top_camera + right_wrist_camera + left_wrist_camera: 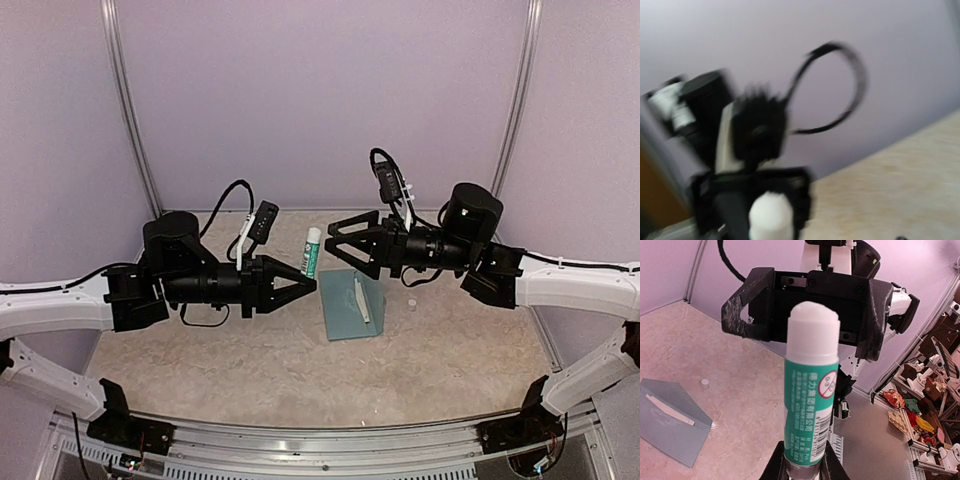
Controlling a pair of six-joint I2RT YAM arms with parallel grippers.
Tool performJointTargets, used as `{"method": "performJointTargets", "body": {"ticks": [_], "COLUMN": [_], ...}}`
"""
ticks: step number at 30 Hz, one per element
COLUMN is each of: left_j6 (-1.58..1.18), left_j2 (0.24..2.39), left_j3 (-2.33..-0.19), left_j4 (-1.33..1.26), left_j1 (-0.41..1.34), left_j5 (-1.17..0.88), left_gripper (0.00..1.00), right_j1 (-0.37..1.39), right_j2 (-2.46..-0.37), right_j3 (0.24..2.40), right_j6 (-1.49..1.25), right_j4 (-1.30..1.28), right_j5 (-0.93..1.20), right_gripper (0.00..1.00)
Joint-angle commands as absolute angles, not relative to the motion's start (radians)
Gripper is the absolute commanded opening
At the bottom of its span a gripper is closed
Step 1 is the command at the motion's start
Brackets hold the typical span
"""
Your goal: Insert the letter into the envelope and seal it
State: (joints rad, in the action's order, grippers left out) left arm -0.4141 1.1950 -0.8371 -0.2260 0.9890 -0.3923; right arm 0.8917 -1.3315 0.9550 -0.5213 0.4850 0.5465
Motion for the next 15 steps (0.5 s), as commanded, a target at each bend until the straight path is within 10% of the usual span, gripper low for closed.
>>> {"method": "performJointTargets", "body": {"ticks": [1, 15], "left_j6": [-0.413, -0.421], "left_j2": [1.170, 1.224], "left_j3": [-0.843, -0.872], "left_j4": [-0.311, -0.319], "left_j1": [0.991, 1.006], "left_j5": [-0.568, -0.632], "left_gripper": [0.00, 0.00], "right_j1": [0.896, 0.941], "right_j2": [-1.348, -1.455], "right_j3": [0.938, 0.994], "right_j6": [-0.545, -0.596], "right_j4": [0.663, 0.801], "right_j5": [0.788, 0.895], "right_gripper": [0.77, 0.48]}}
